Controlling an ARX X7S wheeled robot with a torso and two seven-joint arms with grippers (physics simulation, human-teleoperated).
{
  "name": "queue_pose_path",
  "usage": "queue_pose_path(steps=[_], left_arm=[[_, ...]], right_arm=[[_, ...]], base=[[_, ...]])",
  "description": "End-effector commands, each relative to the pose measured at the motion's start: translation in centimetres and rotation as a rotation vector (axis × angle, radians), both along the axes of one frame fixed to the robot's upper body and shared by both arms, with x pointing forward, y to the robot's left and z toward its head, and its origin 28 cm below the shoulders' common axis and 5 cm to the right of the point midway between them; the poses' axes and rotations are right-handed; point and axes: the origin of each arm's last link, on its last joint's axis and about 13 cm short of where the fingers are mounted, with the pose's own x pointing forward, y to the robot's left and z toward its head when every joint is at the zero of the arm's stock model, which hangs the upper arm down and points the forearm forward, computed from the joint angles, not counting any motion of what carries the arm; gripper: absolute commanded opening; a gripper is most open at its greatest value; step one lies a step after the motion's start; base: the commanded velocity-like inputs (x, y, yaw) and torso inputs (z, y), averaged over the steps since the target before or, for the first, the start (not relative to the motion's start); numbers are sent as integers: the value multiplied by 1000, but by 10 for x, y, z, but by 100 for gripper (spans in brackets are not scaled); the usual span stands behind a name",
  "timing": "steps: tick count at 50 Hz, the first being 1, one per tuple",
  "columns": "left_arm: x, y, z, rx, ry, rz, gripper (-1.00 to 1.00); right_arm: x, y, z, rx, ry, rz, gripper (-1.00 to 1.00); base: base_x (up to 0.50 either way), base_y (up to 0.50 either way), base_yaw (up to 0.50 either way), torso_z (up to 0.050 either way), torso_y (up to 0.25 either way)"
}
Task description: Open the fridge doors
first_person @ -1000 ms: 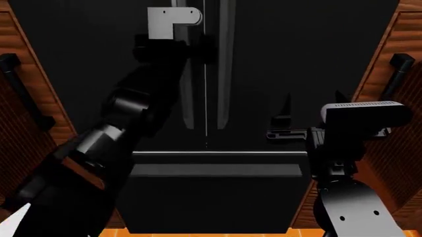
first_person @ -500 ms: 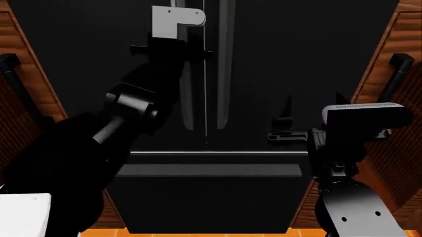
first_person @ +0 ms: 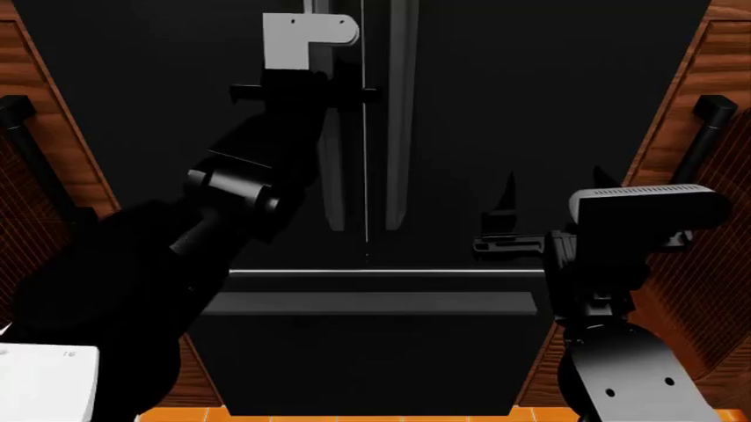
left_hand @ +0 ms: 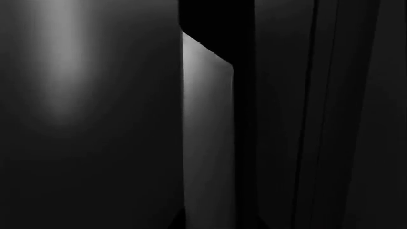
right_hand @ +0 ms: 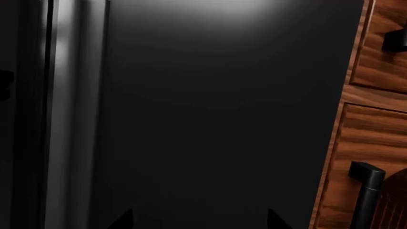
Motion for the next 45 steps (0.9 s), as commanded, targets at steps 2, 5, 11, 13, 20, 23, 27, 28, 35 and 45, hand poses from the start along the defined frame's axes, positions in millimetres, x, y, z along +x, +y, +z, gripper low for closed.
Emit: queue_pose_path(steps=[2, 5, 11, 13, 20, 23, 27, 28, 35, 45], left_arm=[[4, 11, 6, -145, -45, 115, -100], [4, 11, 5, -148, -47, 111, -100], [-11, 14, 3, -168, -87, 133, -100], [-15, 14, 4, -170, -94, 135, -100], [-39, 16, 4, -182, -117, 114, -100], [-56, 17, 3, -185, -120, 95, -100], [-71, 21, 3, -186, -131, 79, -100], [-73, 22, 3, -185, -134, 78, -100], [-92, 33, 2, -210, -146, 59, -100], [-118, 48, 1, -217, -158, 31, -100]], right_arm=[[-2, -1, 0, 19, -4, 12, 100], [-2, -1, 0, 20, -4, 13, 100], [-1, 0, -1, 23, -1, 15, 100], [0, 0, -1, 22, -2, 15, 100], [-1, -1, -1, 25, -4, 16, 100], [-1, -1, -2, 28, -3, 15, 100], [-2, -1, -2, 29, -5, 15, 100], [-2, -1, -2, 29, -5, 15, 100], [-2, 0, -3, 30, -7, 19, 100], [-4, 1, -3, 29, -8, 22, 100]], base=[[0, 2, 5, 0, 0], [0, 2, 5, 0, 3], [0, 3, 5, 0, 0], [0, 2, 5, 0, 0], [0, 2, 5, 0, 1], [0, 1, 5, 0, 0], [0, 2, 5, 0, 0], [0, 3, 5, 0, 0], [0, 1, 4, 0, 1], [0, 1, 2, 0, 0]])
